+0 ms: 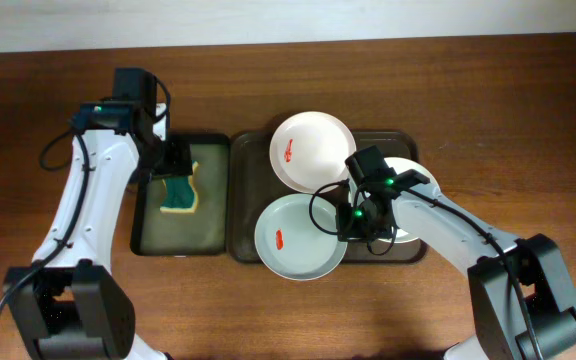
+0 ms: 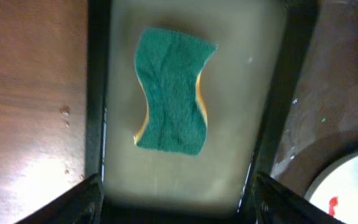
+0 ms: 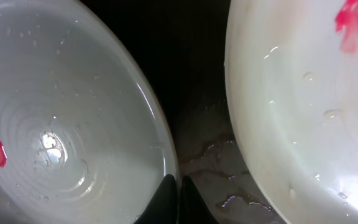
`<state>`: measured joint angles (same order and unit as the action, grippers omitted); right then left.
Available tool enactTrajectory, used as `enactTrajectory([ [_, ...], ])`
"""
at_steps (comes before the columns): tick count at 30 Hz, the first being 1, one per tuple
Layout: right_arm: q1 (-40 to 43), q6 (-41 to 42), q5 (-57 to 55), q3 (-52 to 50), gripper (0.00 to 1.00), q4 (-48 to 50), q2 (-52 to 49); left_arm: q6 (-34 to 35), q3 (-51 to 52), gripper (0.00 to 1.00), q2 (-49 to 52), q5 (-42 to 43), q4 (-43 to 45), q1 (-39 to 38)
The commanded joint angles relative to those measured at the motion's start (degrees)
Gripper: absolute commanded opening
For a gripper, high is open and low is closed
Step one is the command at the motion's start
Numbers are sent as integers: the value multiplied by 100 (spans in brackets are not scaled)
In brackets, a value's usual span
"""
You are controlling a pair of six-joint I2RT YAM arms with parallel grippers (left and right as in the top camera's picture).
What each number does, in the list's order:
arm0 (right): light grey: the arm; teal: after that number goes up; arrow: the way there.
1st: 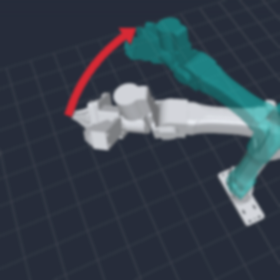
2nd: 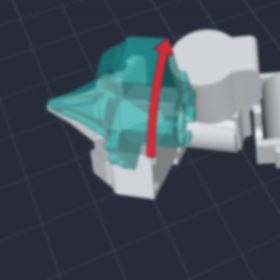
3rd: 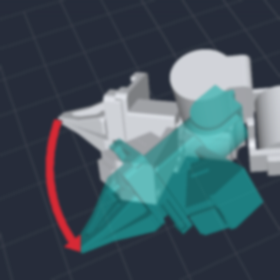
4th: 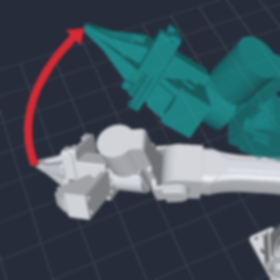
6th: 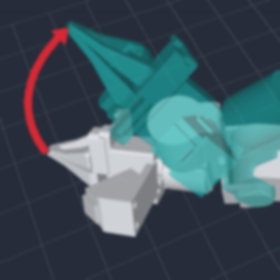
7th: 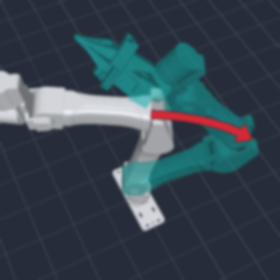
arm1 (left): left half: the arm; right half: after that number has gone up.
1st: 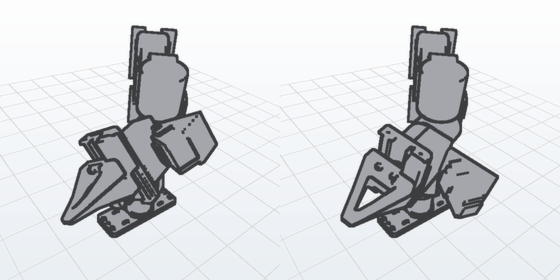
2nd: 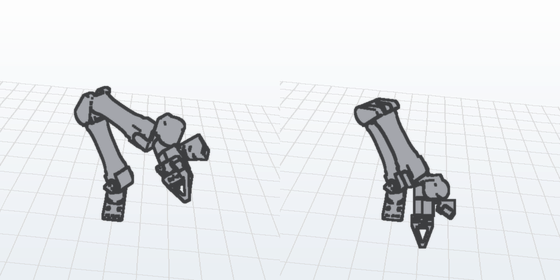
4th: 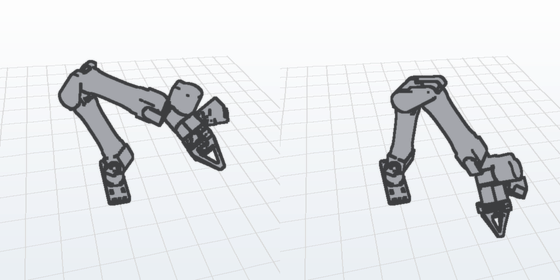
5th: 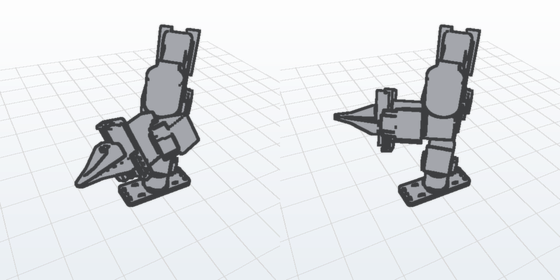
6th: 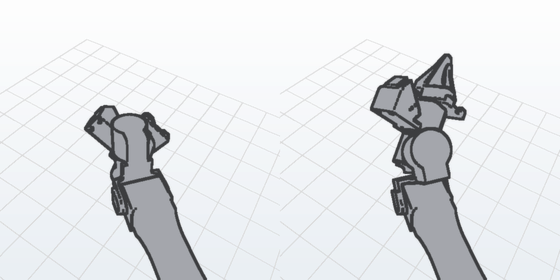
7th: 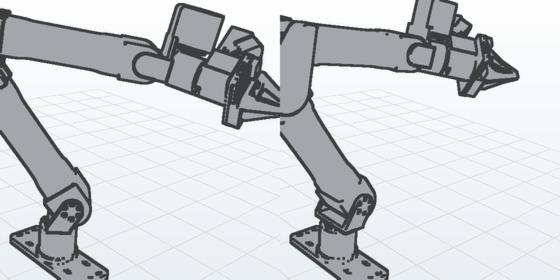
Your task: Clean dirty plates on tray and stack at the side
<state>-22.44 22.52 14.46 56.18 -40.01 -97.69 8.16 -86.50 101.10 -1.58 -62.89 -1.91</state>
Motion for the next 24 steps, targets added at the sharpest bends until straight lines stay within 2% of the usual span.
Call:
enactTrajectory([
  [1,-11,48,11,-17,4,-2,-37,39,837,71,20,-37,798,-17],
  [4,-11,48,11,-17,4,-4,-37,39,1676,68,22,-39,2166,-17],
  [7,-11,50,11,-17,4,-4,-37,42,2070,65,22,-114,3010,-17],
  [8,-11,50,11,-17,4,-4,-37,133,2181,63,26,-426,3182,-17],
  [10,-11,48,11,-17,4,-2,-37,275,2315,67,28,-682,3307,-17],
  [18,-11,50,11,-17,4,42,-37,317,2465,70,341,-463,3394,-17],
  [19,-11,50,11,-17,4,37,-37,315,2465,61,420,-391,3388,-17],
  [21,-11,50,9,-17,4,42,-37,315,2459,38,463,-361,3401,-17],
  [23,-11,48,9,-17,4,42,-37,315,2455,36,463,-361,3392,-17],
  [24,-11,48,9,-17,4,44,-37,315,2455,38,463,-358,3381,-17],
])
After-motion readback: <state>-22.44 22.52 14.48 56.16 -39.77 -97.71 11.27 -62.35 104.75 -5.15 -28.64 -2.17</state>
